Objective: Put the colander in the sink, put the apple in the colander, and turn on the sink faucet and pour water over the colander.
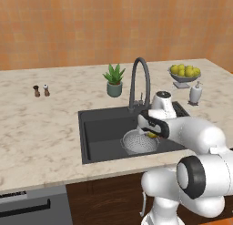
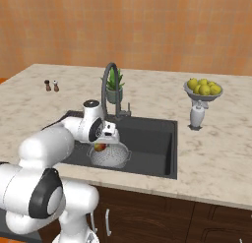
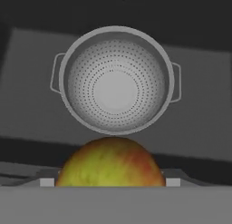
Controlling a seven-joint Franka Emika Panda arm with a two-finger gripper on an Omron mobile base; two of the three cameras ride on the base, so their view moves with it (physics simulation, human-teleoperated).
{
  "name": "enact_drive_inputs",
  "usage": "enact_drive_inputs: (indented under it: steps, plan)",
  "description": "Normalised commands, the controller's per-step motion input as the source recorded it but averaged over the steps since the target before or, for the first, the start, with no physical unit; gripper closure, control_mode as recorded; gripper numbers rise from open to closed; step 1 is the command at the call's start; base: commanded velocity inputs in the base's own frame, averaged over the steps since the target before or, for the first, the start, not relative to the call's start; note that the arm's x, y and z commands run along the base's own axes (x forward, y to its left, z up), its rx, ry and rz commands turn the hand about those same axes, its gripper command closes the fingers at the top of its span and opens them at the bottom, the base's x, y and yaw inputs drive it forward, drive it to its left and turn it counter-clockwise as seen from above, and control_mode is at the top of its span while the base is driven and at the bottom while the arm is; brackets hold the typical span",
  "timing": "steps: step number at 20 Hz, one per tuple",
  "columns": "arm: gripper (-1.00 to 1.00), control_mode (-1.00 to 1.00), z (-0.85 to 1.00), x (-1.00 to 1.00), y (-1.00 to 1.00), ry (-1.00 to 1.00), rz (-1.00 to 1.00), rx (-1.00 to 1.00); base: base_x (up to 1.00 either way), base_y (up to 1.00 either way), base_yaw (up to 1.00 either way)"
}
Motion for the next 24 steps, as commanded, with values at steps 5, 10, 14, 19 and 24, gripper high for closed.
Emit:
enact_drive_inputs:
  steps: [5, 10, 14, 19, 24]
  plan:
    - [1.00, -1.00, -0.22, 0.31, 0.69, -0.03, -0.20, -0.04, 0.00, 0.00, 0.00]
    - [1.00, -1.00, -0.19, 0.37, 0.33, 0.00, -0.30, -0.06, 0.00, 0.00, 0.00]
    - [1.00, -1.00, -0.18, 0.35, 0.05, 0.00, -0.32, -0.08, 0.00, 0.00, 0.00]
    - [1.00, -1.00, -0.25, 0.23, 0.01, 0.02, -0.25, -0.04, 0.00, 0.00, 0.00]
    - [1.00, -1.00, -0.30, 0.14, -0.08, 0.09, -0.10, 0.00, 0.00, 0.00, 0.00]
